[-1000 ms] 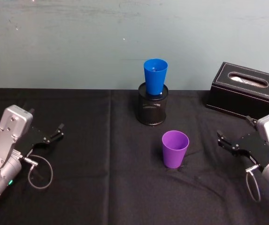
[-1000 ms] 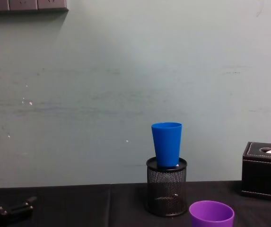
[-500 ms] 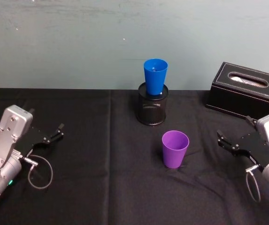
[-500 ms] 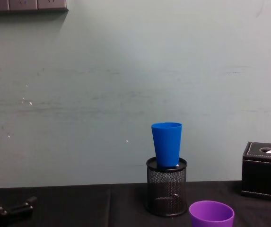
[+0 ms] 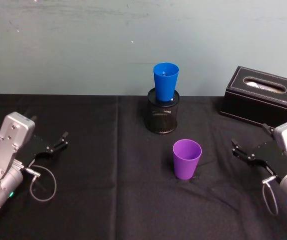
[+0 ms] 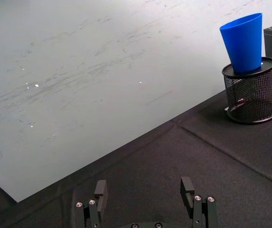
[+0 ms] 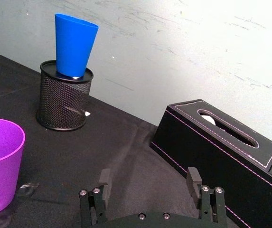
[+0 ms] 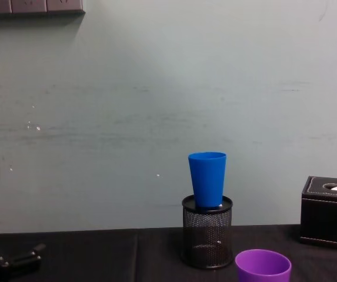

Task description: Pick up one cup with a gripper and tap it against the other cup.

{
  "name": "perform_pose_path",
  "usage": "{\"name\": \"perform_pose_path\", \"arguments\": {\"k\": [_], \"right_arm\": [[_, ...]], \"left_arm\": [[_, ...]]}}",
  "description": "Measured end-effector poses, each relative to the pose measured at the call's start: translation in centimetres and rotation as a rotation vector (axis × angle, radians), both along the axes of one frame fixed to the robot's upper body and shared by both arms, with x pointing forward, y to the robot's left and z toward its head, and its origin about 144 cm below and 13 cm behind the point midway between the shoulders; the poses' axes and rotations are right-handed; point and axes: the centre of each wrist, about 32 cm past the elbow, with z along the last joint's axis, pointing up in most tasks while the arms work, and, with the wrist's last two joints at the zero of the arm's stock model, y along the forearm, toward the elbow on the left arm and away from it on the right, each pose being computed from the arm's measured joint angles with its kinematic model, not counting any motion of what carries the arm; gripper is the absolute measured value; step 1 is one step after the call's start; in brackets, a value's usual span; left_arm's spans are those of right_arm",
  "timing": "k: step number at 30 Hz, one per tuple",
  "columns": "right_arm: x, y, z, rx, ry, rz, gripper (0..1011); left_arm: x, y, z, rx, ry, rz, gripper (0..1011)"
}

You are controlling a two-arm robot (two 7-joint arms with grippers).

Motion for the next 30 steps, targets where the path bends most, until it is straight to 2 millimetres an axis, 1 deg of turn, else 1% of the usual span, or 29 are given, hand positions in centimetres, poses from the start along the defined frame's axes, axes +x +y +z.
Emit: {"name": "perform_pose_path", "arguments": {"k": [5, 13, 24, 30], "right_arm": [[-0.1, -0.1, 0.0, 0.003, -0.001, -0.001, 1003], [-1.4, -0.3, -0.3, 0.047, 0.007, 0.031, 1003], [-2.6, -0.2, -0.5, 0.109, 0.011, 0.079, 1003], [-3.3, -0.3, -1.0, 0.138, 0.016, 0.094, 1003]], "left_arm": [[0.0, 0.0, 0.0, 0.000, 0.000, 0.000, 1011], [0.0, 0.0, 0.0, 0.000, 0.000, 0.000, 1012], [0.0, 0.0, 0.0, 0.000, 0.000, 0.000, 1011], [0.0, 0.0, 0.0, 0.000, 0.000, 0.000, 1011]]}}
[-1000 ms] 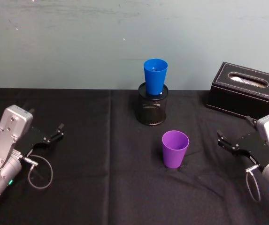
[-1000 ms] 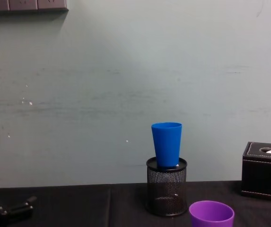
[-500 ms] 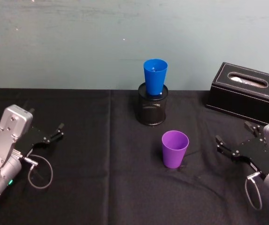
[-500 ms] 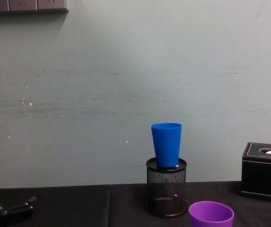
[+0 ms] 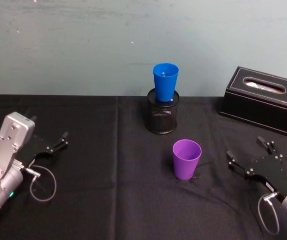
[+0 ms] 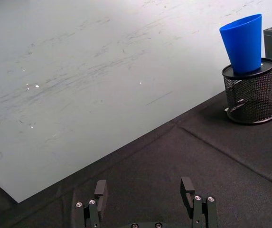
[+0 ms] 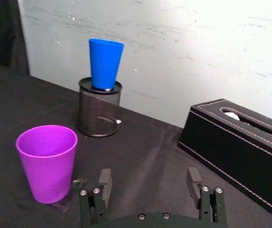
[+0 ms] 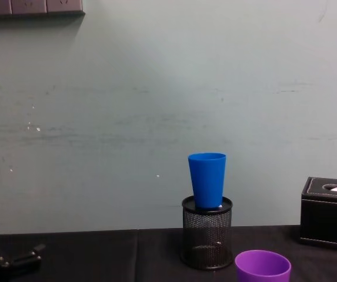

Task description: Pick up one cup with a gripper and tap it against the other cup.

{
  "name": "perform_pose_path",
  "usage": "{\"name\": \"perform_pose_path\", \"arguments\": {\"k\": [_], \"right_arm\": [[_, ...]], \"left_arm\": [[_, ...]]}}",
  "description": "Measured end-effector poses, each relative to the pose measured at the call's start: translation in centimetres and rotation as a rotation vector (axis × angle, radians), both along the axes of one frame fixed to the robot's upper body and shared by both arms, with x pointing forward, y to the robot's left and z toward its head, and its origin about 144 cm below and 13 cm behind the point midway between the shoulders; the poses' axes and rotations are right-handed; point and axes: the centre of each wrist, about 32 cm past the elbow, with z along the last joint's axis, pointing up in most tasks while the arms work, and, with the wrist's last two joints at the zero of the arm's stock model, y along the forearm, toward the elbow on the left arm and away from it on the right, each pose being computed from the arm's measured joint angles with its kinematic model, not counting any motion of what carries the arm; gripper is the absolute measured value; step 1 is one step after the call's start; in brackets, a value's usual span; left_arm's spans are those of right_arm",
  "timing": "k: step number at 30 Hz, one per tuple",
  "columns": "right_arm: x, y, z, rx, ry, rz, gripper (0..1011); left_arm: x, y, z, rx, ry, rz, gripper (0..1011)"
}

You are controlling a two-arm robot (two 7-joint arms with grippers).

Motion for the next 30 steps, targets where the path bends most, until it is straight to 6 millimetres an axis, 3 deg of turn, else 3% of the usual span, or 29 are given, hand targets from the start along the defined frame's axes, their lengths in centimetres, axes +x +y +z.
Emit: {"name": "perform_pose_path", "arguments": {"k": [30], "right_arm": [[-0.2, 2.1, -1.4, 0.088, 0.046, 0.170, 1003]], "left_arm": [[0.0, 0.0, 0.0, 0.000, 0.000, 0.000, 1011]]}}
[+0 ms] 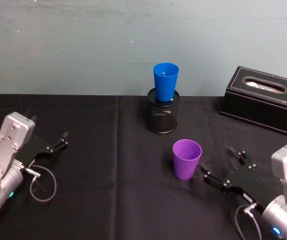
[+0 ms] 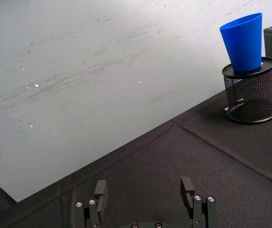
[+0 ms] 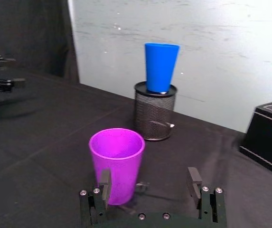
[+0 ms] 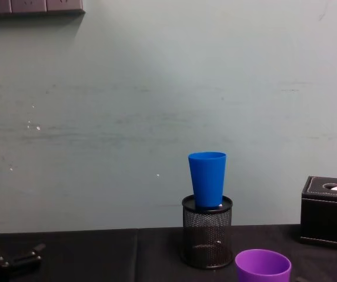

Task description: Pick up one cup with a gripper and tap it against the other cup.

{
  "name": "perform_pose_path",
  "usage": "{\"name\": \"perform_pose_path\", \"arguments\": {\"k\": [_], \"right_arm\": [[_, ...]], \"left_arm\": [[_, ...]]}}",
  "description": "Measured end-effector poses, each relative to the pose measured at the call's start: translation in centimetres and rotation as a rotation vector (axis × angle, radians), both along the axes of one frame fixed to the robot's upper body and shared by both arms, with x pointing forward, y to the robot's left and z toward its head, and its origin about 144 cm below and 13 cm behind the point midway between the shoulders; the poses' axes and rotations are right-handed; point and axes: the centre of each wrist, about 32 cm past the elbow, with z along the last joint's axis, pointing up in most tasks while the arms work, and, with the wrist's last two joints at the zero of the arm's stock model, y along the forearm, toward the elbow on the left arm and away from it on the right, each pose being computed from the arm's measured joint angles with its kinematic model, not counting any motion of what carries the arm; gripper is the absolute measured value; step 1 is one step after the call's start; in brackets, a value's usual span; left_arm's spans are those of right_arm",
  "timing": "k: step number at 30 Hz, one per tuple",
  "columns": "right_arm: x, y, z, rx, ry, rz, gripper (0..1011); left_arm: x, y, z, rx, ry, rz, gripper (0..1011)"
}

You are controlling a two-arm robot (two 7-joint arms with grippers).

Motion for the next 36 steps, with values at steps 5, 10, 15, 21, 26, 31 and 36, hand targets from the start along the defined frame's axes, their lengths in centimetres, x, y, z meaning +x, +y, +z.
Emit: {"name": "perform_pose_path", "arguments": {"k": [5, 10, 15, 21, 26, 31, 36], "right_arm": [[0.1, 0.4, -0.3, 0.001, 0.007, 0.026, 1003], [0.4, 0.8, -0.5, 0.003, 0.012, 0.057, 1003], [0.9, 1.0, -0.5, 0.007, 0.013, 0.081, 1003], [1.6, 1.4, -0.7, 0.006, 0.015, 0.102, 1003], [2.0, 1.5, -0.9, 0.006, 0.016, 0.110, 1003], [2.7, 1.7, -0.9, 0.005, 0.014, 0.118, 1003], [3.3, 2.0, -0.8, 0.004, 0.010, 0.127, 1003]], "left_arm": [[0.0, 0.0, 0.0, 0.000, 0.000, 0.000, 1011], [0.0, 0.0, 0.0, 0.000, 0.000, 0.000, 1011], [0.0, 0.0, 0.0, 0.000, 0.000, 0.000, 1011], [0.0, 0.0, 0.0, 0.000, 0.000, 0.000, 1011], [0.0, 0.0, 0.0, 0.000, 0.000, 0.000, 1011], [0.0, 0.0, 0.0, 0.000, 0.000, 0.000, 1011], [0.0, 0.0, 0.0, 0.000, 0.000, 0.000, 1011]]}}
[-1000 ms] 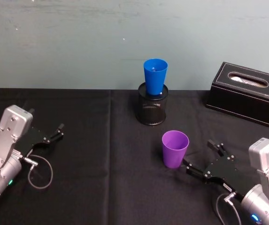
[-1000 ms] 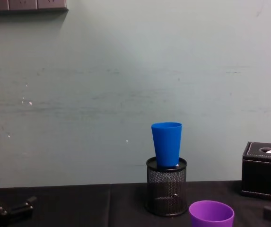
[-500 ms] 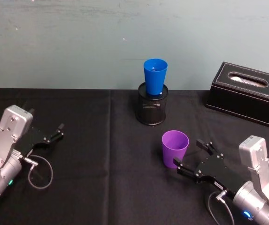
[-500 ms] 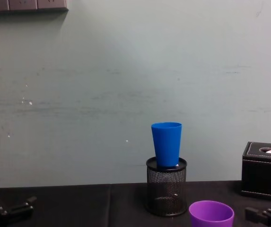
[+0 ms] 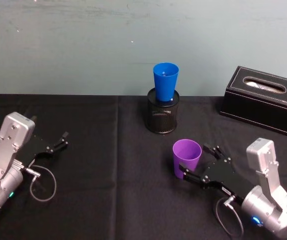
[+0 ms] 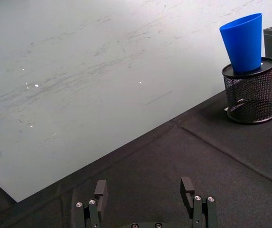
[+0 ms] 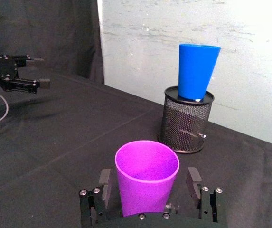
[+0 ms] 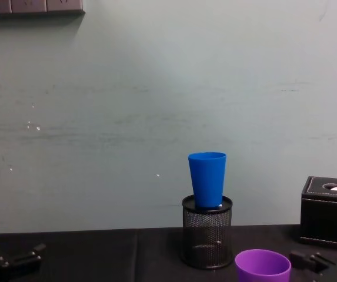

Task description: Pick up one cup with a gripper and tap it against the other cup.

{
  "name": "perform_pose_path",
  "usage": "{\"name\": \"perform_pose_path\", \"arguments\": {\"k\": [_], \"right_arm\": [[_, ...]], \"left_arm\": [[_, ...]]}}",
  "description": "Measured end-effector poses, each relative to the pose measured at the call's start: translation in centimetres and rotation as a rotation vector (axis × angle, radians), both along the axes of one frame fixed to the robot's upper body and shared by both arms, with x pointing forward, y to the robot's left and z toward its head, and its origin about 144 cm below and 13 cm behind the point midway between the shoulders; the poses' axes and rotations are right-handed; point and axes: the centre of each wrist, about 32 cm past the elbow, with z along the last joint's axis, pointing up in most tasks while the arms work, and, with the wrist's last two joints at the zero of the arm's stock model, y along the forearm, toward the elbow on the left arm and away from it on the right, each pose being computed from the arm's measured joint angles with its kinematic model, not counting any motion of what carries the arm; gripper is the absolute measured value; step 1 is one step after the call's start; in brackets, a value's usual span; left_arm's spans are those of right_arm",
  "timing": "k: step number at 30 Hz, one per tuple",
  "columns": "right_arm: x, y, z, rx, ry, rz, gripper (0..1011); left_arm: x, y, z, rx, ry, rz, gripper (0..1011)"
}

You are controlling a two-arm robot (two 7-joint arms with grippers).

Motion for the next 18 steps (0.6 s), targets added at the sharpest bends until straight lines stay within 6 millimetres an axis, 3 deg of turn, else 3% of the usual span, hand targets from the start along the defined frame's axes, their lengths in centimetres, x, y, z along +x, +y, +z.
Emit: {"name": "perform_pose_path", "arguments": {"k": [18], "right_arm": [[1.6, 0.7, -0.2, 0.015, 0.007, 0.014, 1003]], "left_arm": [[0.0, 0.0, 0.0, 0.000, 0.000, 0.000, 1011]]}}
